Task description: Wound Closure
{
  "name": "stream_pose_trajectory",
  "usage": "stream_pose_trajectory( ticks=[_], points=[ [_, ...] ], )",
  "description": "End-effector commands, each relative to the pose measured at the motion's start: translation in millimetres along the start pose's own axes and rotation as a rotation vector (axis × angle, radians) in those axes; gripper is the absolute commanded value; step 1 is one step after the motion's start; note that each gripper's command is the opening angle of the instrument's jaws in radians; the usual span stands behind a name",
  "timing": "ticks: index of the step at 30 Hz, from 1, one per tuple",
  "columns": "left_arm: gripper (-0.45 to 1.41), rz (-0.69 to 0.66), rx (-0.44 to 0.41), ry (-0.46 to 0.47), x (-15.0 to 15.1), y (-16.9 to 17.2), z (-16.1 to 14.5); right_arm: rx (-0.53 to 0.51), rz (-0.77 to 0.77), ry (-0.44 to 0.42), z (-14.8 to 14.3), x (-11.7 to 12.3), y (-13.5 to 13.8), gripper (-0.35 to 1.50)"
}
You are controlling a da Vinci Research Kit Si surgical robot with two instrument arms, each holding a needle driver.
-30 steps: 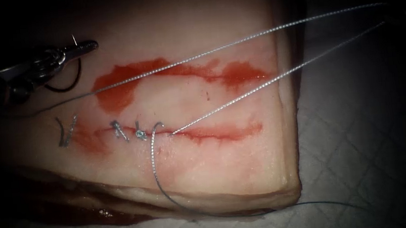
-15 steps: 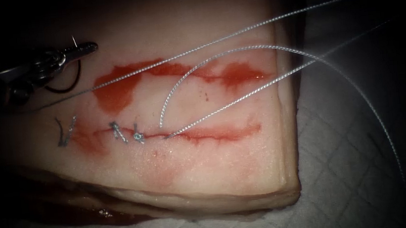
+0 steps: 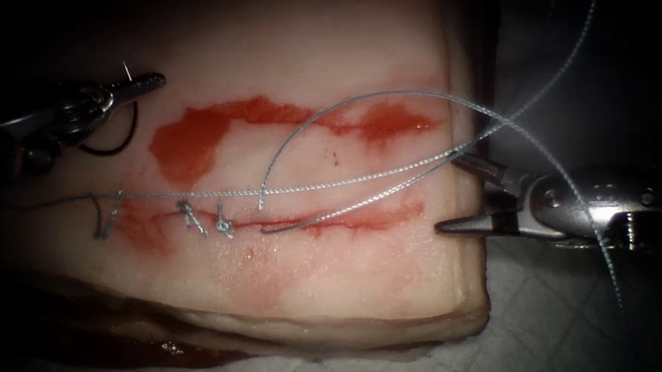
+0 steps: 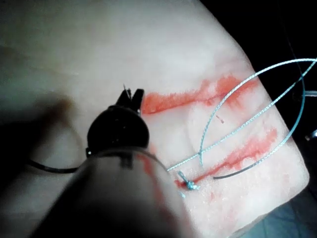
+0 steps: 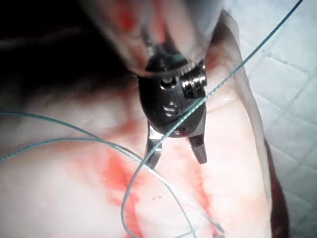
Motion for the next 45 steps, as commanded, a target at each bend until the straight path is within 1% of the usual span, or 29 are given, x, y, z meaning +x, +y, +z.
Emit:
stream_pose_trajectory(
  ticks=[1,4,6,8,10,11,12,14,15,17,18,20,24,26,28,29,32,35,36,37,38,39,42,43,44,45],
  points=[
    [-0.45,0.002,0.003,0.0,0.2,0.1,0.8,-0.005,-0.009,-0.006,2.2,-0.6,0.6,0.64],
    [-0.45,0.002,0.003,0.003,0.3,0.0,0.9,-0.026,-0.002,-0.014,3.5,-0.5,1.8,0.61],
    [-0.45,0.002,0.003,0.003,0.3,0.0,0.9,-0.039,0.01,-0.019,3.9,-0.2,2.7,0.64],
    [-0.45,0.002,0.003,0.003,0.3,0.0,0.8,-0.046,0.016,-0.021,4.2,-0.2,3.3,0.63],
    [-0.45,0.002,0.003,0.003,0.3,0.0,0.9,-0.046,0.028,-0.02,4.8,-0.7,3.8,0.47],
    [-0.45,0.002,0.003,0.002,0.4,0.0,0.9,-0.042,0.034,-0.019,5.5,-1.0,4.3,0.41],
    [-0.45,0.002,0.001,0.004,0.4,0.0,0.9,-0.045,0.039,-0.02,6.0,-1.1,4.6,0.39],
    [-0.45,0.002,0.0,0.004,0.4,0.0,1.0,-0.063,0.037,-0.026,7.4,-1.3,5.4,0.41],
    [-0.45,0.002,0.0,0.004,0.4,0.0,1.0,-0.075,0.029,-0.03,9.0,-1.4,5.9,0.49],
    [-0.45,0.002,0.002,0.005,0.4,0.0,1.0,-0.082,0.02,-0.035,10.3,-1.6,6.1,0.56],
    [-0.45,0.002,0.002,0.005,0.4,0.0,1.0,-0.076,0.016,-0.037,10.8,-1.6,6.1,0.56],
    [-0.45,0.002,0.002,0.005,0.4,-0.1,1.0,-0.041,0.016,-0.044,12.4,-1.9,5.9,0.42],
    [-0.45,0.002,0.004,0.006,0.5,-0.1,1.1,-0.024,0.018,-0.05,14.2,-1.9,5.8,0.37],
    [-0.45,0.002,0.003,0.006,0.5,-0.2,1.2,-0.019,0.015,-0.05,14.9,-1.6,5.8,0.27],
    [-0.45,0.002,0.006,0.007,0.5,-0.2,1.2,-0.02,0.055,-0.049,15.0,-1.4,5.8,0.04],
    [-0.45,0.002,0.006,0.007,0.5,-0.2,1.2,-0.021,0.085,-0.048,15.0,-1.4,5.8,-0.35],
    [-0.45,0.002,0.005,0.007,0.6,-0.2,1.2,-0.02,0.116,-0.046,15.0,-1.7,5.8,-0.35],
    [-0.45,0.002,0.007,0.009,0.6,-0.3,1.2,-0.036,0.122,-0.021,14.4,-1.9,6.1,-0.35],
    [-0.45,0.001,0.007,0.009,0.6,-0.3,1.2,-0.041,0.134,-0.018,13.9,-2.1,6.2,-0.35],
    [-0.45,0.001,0.007,0.009,0.6,-0.3,1.1,-0.044,0.162,-0.015,12.7,-2.6,6.0,-0.35],
    [-0.45,0.001,0.008,0.009,0.6,-0.3,1.1,-0.019,0.19,-0.002,10.7,-3.4,5.2,-0.35],
    [-0.45,0.001,0.008,0.009,0.6,-0.3,1.1,-0.01,0.2,0.001,9.7,-3.6,4.6,-0.35],
    [-0.45,0.003,0.005,0.014,0.5,0.0,1.4,0.042,0.229,0.016,5.3,-3.8,1.7,-0.35],
    [-0.45,0.004,0.004,0.016,0.3,0.3,1.6,0.085,0.242,0.03,1.6,-3.4,-0.9,-0.35],
    [-0.45,0.005,0.005,0.016,0.2,0.6,1.8,0.138,0.263,0.048,-1.5,-3.0,-3.2,-0.35],
    [-0.45,0.006,0.005,0.015,0.2,0.7,1.9,0.175,0.276,0.051,-3.5,-2.7,-4.8,-0.35]
  ],
)
